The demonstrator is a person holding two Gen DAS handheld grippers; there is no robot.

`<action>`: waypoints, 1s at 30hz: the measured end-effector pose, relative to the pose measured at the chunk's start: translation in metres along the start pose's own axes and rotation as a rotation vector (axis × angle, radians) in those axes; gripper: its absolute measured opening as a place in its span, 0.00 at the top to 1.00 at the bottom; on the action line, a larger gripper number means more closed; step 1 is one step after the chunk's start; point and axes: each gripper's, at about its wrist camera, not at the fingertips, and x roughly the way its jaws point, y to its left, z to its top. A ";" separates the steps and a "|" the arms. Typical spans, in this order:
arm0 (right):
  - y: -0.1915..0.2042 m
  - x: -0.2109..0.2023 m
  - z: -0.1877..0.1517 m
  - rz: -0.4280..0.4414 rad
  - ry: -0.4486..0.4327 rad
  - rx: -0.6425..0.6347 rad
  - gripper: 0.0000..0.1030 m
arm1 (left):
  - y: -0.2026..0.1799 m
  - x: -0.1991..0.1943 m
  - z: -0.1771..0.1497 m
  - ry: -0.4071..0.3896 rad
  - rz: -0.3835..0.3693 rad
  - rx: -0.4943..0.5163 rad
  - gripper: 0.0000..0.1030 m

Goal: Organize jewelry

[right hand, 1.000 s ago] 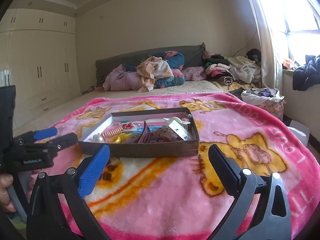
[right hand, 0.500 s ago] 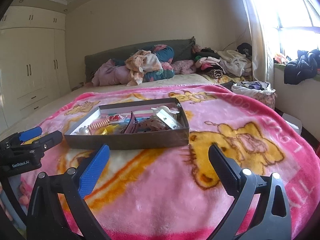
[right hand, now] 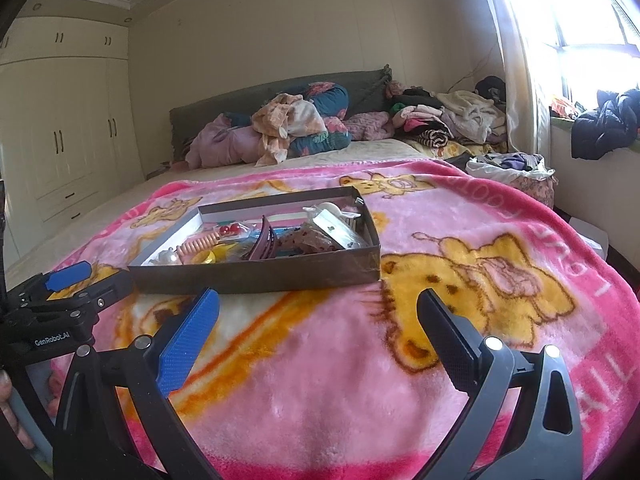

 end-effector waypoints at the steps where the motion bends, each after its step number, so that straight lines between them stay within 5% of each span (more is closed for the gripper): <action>1: 0.000 0.000 0.000 -0.003 0.000 -0.001 0.06 | 0.000 0.000 0.000 0.000 0.001 -0.002 0.11; 30: 0.000 0.000 0.001 -0.009 -0.005 0.001 0.06 | 0.001 0.000 -0.001 0.001 0.005 0.000 0.11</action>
